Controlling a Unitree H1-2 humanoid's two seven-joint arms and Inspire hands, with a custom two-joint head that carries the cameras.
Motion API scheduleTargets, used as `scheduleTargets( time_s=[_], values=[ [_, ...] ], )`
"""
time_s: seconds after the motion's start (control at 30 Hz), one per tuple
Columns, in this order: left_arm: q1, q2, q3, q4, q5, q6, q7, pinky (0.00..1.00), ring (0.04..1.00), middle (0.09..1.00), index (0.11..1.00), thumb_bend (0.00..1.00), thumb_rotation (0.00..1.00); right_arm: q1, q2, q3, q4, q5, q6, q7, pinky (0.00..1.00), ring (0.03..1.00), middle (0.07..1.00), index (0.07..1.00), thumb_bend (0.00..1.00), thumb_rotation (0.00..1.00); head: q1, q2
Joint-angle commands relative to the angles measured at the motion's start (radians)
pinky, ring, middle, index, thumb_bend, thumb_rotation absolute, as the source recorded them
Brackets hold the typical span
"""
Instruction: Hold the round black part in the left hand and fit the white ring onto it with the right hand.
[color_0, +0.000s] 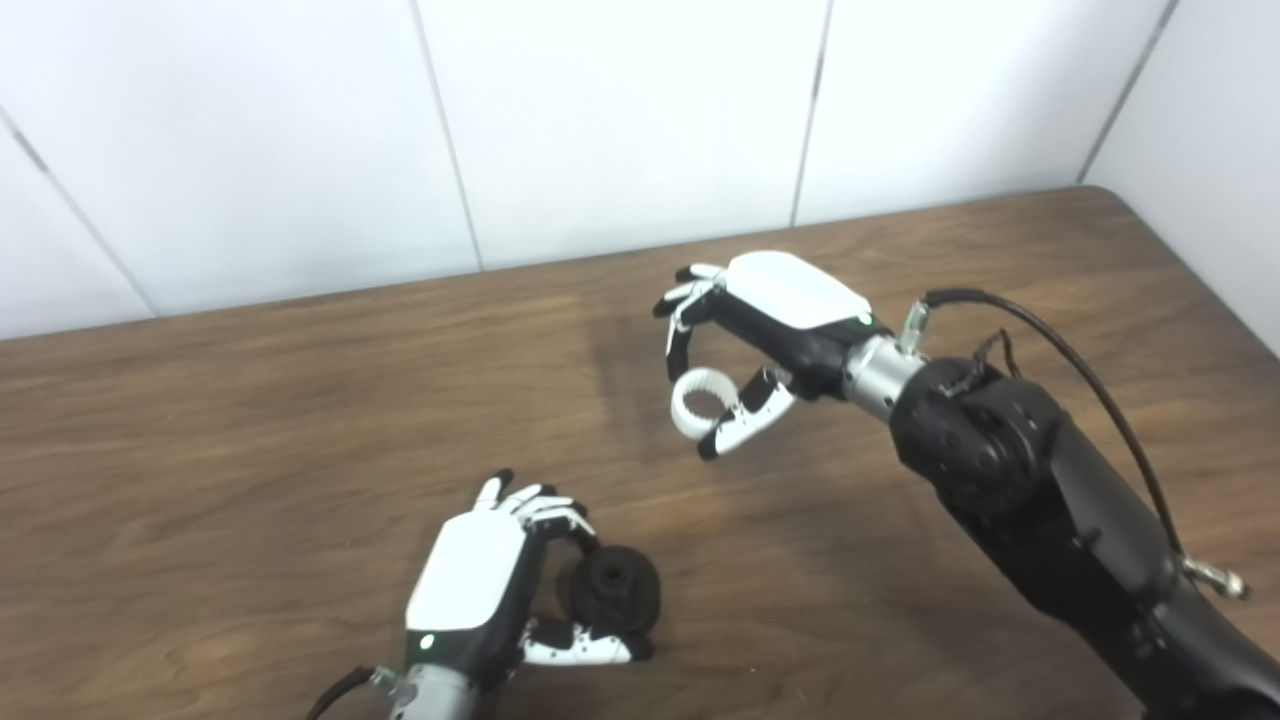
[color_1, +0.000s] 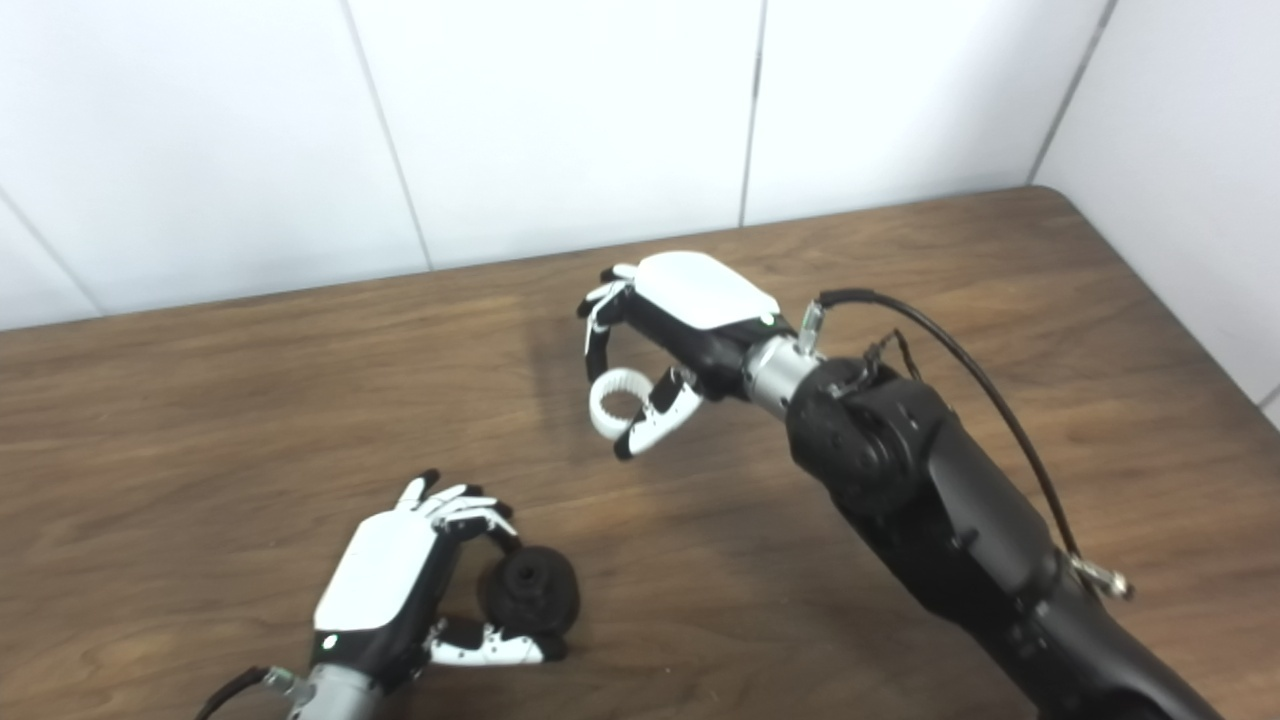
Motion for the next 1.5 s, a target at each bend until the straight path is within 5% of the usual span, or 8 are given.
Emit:
scheduleTargets(
  time_s=[0.0,0.37,1.47],
  values=[
    [0.004,-0.004,-0.014,0.019,0.022,0.014,-0.014,1.00,0.862,0.757,0.485,0.52,0.05,-0.023,0.007,-0.007,-0.046,-0.003,-0.013,0.015,0.82,0.940,0.827,0.485,0.52,0.14,0.002,0.002],
    [0.001,-0.018,-0.021,0.026,0.016,0.020,-0.002,1.00,0.858,0.752,0.484,0.52,0.05,0.020,0.053,0.029,-0.098,0.000,-0.029,0.125,0.90,0.938,0.829,0.485,0.52,0.14,0.027,0.023],
    [-0.006,-0.038,-0.047,0.005,0.030,0.075,-0.012,1.00,0.860,0.743,0.484,0.52,0.05,0.083,0.116,0.070,-0.019,-0.031,-0.131,0.110,0.93,0.953,0.848,0.486,0.52,0.13,0.053,0.056]
  ],
)
